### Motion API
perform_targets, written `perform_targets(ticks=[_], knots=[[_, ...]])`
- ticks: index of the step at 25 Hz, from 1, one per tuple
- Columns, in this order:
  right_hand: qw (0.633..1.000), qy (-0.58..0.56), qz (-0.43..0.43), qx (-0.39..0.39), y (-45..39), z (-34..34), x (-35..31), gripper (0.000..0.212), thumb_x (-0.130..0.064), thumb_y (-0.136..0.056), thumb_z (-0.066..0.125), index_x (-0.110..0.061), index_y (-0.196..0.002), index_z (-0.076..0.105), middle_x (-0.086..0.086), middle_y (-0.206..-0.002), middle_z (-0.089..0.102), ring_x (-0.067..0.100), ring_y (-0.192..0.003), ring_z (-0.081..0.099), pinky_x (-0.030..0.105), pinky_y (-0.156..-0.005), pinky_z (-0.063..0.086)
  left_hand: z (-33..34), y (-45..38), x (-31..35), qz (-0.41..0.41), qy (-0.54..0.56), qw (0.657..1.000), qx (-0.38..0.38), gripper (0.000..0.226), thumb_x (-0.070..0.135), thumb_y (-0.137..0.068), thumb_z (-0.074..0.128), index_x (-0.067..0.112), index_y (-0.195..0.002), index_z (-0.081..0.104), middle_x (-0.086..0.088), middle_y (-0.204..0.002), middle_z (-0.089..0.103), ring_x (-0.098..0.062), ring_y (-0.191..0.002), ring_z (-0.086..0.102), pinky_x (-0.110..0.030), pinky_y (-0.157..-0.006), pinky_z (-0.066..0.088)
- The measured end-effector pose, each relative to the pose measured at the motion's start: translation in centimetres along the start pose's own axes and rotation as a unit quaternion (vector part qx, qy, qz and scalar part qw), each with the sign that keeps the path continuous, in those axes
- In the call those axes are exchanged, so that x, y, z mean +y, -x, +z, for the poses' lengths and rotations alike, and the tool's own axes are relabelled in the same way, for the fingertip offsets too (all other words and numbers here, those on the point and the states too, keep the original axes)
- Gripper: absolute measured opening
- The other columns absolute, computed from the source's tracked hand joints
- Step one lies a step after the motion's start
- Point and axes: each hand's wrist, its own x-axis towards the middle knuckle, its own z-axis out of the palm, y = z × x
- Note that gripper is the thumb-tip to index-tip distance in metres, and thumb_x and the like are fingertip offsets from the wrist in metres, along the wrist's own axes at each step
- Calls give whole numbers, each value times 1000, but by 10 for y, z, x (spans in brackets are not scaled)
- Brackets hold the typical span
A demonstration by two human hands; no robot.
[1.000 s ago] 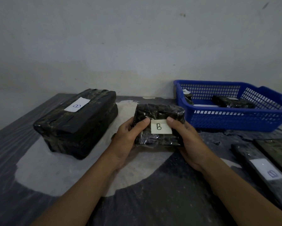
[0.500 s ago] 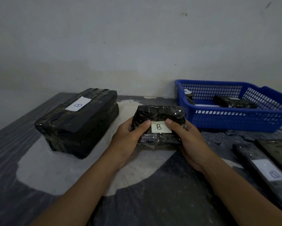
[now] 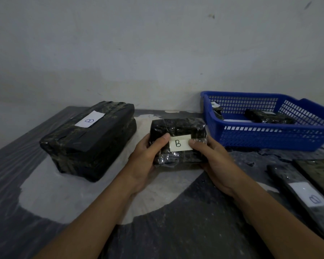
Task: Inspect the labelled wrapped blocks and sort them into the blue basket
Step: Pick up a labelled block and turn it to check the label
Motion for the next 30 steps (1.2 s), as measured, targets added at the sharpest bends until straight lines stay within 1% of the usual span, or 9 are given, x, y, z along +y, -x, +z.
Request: perform_targets(ticks=[4, 6, 8, 11, 14, 18, 22, 25, 30], knots=[[1000, 2, -1, 9, -2, -2, 2, 44, -17, -86, 74, -10, -128, 65, 15, -116, 76, 31, -109, 73, 47, -100, 57, -4, -3, -8, 24, -79, 997, 11, 63, 38, -66, 84, 20, -123, 68, -8, -116, 76, -29, -111, 72, -52, -103, 53], [1000, 20, -10, 18, -3, -2, 4, 38, -11, -90, 73, -12, -128, 66, 14, -116, 76, 29, -107, 74, 44, -97, 58, -3, -3, -8, 36, -105, 993, 27, 51, 31, -71, 83, 20, -119, 69, -4, -111, 77, -26, -107, 73, -48, -99, 56], [999, 35, -20, 17, -3, -1, 5, 38, -6, -91, 71, -13, -127, 65, 11, -116, 77, 27, -106, 74, 41, -94, 58, -1, -3, -7, 45, -116, 991, 46, 33, 12, -84, 78, 19, -114, 69, -4, -106, 78, -26, -104, 73, -41, -93, 59], [998, 57, -34, 12, -2, 0, 3, 39, 0, -91, 69, -15, -127, 65, 7, -115, 78, 24, -106, 74, 36, -91, 59, 0, -1, -6, 45, -120, 990, 52, 31, -2, -87, 72, 19, -109, 69, -6, -105, 78, -26, -101, 74, -40, -89, 60], [997, 63, -34, 14, -1, -1, 4, 40, 1, -91, 69, -15, -127, 65, 7, -116, 77, 24, -107, 74, 35, -90, 59, -1, -3, -6, 39, -119, 991, 47, 32, 1, -84, 75, 21, -109, 70, -5, -104, 78, -26, -101, 74, -43, -91, 59], [1000, 11, -19, -13, 4, 2, -2, 43, -12, -90, 70, -12, -132, 62, 16, -123, 74, 29, -112, 72, 42, -97, 57, -4, -2, -4, 11, -56, 997, 43, 30, 12, -81, 76, 16, -111, 70, -9, -101, 78, -29, -96, 74, -45, -82, 61], [997, -57, -19, -51, 6, -1, -4, 53, -37, -97, 59, -2, -138, 60, 21, -135, 67, 39, -131, 59, 53, -114, 44, -3, 2, 3, -2, 49, 999, 21, 29, 10, -85, 65, 11, -115, 65, -4, -90, 79, -15, -78, 75, -27, -59, 59], [997, -68, -16, -32, 4, -4, -3, 49, -39, -96, 60, -7, -133, 66, 19, -135, 67, 41, -134, 55, 58, -116, 38, -2, 3, 5, 8, 69, 997, 20, 44, 22, -73, 68, 13, -116, 66, -4, -95, 79, -15, -81, 75, -27, -60, 59], [997, -68, -1, -46, 5, -5, -4, 41, -35, -96, 63, -11, -130, 67, 17, -133, 68, 40, -131, 58, 52, -110, 48, 0, 3, 4, 7, 81, 995, 52, 62, 21, -74, 74, 10, -132, 55, -8, -108, 76, -18, -87, 76, -29, -61, 60]])
